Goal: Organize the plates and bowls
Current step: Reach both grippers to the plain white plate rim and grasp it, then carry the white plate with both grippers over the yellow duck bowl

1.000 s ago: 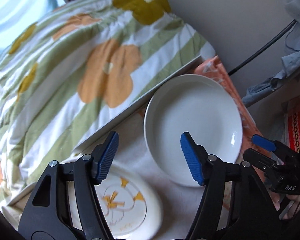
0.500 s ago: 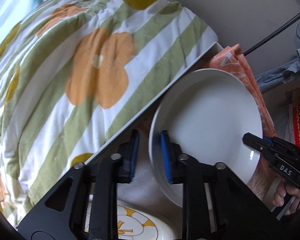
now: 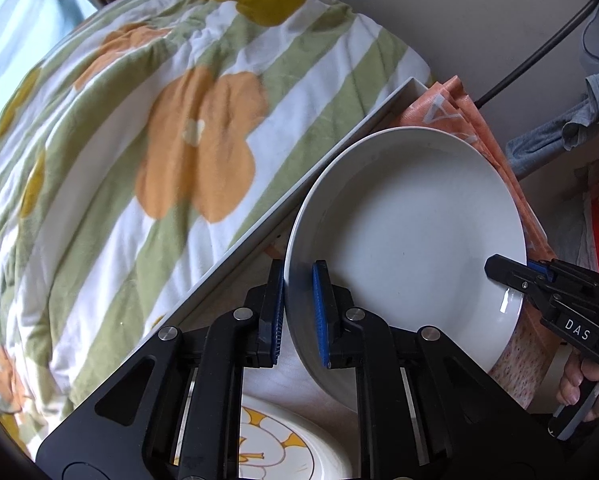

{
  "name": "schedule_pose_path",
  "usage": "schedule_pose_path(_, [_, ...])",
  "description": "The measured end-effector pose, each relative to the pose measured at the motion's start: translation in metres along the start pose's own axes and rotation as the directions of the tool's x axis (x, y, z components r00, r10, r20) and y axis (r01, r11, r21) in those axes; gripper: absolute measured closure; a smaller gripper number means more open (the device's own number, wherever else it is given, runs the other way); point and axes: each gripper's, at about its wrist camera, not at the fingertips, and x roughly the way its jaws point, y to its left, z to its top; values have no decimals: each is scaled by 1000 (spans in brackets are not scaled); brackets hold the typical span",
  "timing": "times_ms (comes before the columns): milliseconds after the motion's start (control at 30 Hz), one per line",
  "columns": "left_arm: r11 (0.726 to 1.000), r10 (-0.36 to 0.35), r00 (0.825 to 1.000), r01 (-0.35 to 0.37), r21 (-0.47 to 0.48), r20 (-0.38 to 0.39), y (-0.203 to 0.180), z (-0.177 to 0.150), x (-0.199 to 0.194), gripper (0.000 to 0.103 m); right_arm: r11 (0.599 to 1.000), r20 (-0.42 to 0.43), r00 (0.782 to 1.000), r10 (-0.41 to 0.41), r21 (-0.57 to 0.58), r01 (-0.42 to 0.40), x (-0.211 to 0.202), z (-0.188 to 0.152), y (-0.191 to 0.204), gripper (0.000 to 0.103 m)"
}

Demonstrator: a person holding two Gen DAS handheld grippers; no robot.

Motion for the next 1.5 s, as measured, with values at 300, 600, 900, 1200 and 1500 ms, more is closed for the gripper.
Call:
schedule_pose_path(300, [998,20,999,-18,-53,50,-5,-19,-40,92,998,22,1000,0,-70,2,-27,0,15,89])
schedule_pose_path(600, [983,78,990,-58,-172,115,-7,-80,-106,91,981,18,999,49,-187,-45,-70,-22,48,89])
schedule_pose_path(900, [945,162,978,-116,-305,133,1,-191,-165,91,937,-60,992,111,-328,-124,-97,-86,94,89])
schedule_pose_path(1200, [850,225,969,-144,-507,102,0,-319,-190,92,866,-220,966,137,-447,-225,-91,-161,124,89])
schedule_pose_path(1500, [661,232,971,-109,-742,64,1,-416,-164,92,756,-355,929,100,-580,-303,-58,-199,151,89])
